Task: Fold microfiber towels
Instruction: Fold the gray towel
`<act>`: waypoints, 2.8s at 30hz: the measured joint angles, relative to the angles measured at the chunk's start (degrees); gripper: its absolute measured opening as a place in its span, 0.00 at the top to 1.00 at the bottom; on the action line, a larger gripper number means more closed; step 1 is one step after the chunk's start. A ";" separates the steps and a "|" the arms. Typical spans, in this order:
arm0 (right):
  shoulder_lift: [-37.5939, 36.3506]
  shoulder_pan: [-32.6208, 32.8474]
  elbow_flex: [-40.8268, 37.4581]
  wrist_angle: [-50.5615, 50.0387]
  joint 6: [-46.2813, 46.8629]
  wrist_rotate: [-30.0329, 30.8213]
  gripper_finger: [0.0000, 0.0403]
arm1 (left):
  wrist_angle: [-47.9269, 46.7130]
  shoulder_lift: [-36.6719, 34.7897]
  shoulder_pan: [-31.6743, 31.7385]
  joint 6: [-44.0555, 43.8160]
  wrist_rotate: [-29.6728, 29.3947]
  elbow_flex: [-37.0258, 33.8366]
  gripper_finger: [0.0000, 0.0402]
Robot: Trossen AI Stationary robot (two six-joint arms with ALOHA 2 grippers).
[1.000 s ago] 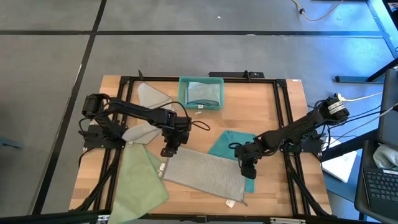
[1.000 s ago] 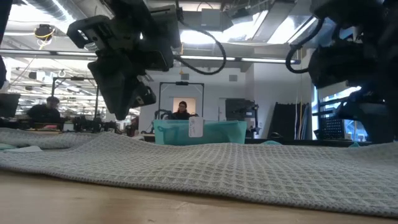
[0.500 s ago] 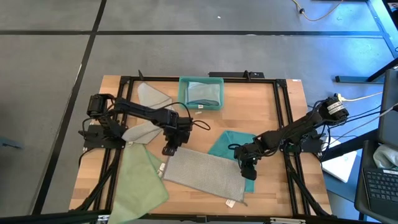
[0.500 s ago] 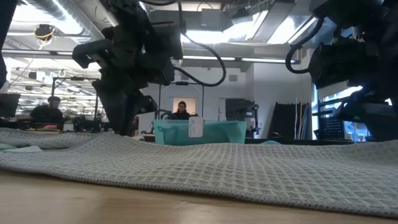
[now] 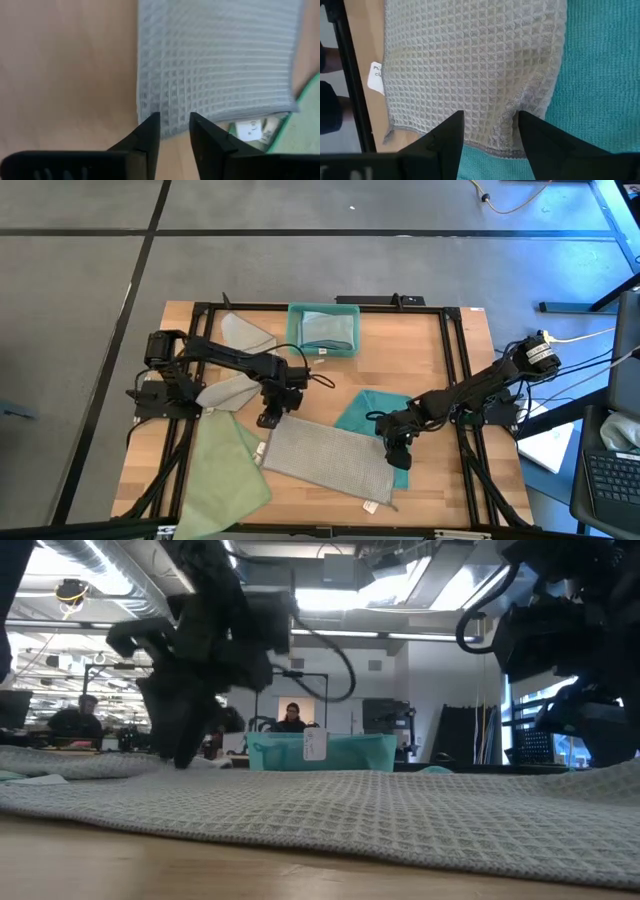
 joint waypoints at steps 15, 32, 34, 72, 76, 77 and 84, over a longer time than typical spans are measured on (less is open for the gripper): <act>0.00 0.01 0.00 1.05 1.23 -0.46 0.53 | -1.49 0.63 3.05 -6.94 2.10 0.24 0.45; 3.43 0.09 -0.02 5.49 0.65 -3.47 0.53 | -0.38 2.28 0.68 -4.86 1.84 0.53 0.44; 3.52 0.09 -0.02 5.53 0.68 -3.45 0.53 | 0.14 2.30 0.15 -5.49 1.18 -0.29 0.44; -3.98 0.00 12.77 -15.97 1.46 7.39 0.53 | 5.73 2.10 0.58 -11.38 1.97 -1.11 0.46; -6.55 0.00 14.67 -16.42 3.62 10.36 0.53 | 6.30 2.12 1.98 -11.29 2.03 -1.11 0.46; -7.09 0.00 14.98 -16.62 4.49 10.80 0.53 | 6.54 2.12 2.17 -11.33 2.01 -1.11 0.46; -9.35 0.98 15.76 -17.48 7.80 12.04 0.53 | 7.20 1.95 0.97 -11.51 0.64 -1.39 0.46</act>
